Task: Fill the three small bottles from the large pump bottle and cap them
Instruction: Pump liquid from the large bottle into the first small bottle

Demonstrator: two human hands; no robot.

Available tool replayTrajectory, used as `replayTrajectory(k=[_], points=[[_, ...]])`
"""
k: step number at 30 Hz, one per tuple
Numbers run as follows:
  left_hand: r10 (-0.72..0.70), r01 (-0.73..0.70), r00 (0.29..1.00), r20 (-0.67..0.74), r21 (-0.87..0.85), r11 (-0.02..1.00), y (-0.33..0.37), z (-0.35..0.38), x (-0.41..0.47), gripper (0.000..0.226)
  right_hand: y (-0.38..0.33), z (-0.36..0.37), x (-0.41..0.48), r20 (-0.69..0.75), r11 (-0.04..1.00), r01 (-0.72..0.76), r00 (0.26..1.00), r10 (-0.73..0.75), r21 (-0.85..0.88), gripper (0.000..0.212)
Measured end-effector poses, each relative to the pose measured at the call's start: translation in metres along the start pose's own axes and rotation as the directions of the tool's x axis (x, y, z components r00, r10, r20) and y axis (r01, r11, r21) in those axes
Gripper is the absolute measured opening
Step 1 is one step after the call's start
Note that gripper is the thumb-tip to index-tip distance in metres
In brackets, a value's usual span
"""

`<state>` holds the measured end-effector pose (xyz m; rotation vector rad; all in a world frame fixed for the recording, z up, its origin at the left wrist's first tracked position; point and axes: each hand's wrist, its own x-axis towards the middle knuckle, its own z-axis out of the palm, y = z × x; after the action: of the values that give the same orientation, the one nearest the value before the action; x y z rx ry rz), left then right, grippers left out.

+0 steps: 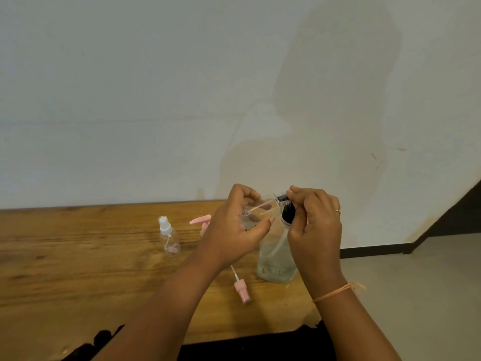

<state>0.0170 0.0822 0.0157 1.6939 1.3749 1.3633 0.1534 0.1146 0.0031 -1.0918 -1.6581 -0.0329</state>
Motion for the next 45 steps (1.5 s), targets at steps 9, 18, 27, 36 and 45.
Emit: replayTrajectory(k=[9, 18, 27, 36, 45], points=[[-0.082, 0.070, 0.995, -0.049, -0.212, 0.975, -0.008, -0.002, 0.000, 0.035, -0.008, -0.005, -0.002, -0.002, 1.000, -0.014, 1.000, 0.014, -0.028, 0.021], [-0.126, 0.112, 0.992, -0.022, -0.330, 0.937, -0.009, 0.001, 0.001, 0.038, 0.000, 0.006, -0.006, -0.021, 0.998, 0.027, 0.999, -0.029, -0.064, 0.024], [-0.042, 0.032, 0.999, -0.034, -0.251, 0.968, -0.010, 0.003, 0.003, 0.031, -0.002, 0.003, -0.004, -0.046, 0.999, 0.022, 0.999, -0.023, -0.025, 0.020], [-0.090, 0.093, 0.996, 0.023, -0.268, 0.959, -0.014, 0.002, 0.005, 0.029, 0.010, 0.008, -0.007, -0.046, 0.994, 0.043, 0.998, -0.038, 0.099, 0.022], [-0.012, 0.011, 1.000, -0.004, -0.198, 0.980, -0.010, 0.000, 0.005, 0.032, -0.001, 0.004, -0.004, -0.058, 0.994, -0.020, 0.998, 0.026, 0.107, 0.021]])
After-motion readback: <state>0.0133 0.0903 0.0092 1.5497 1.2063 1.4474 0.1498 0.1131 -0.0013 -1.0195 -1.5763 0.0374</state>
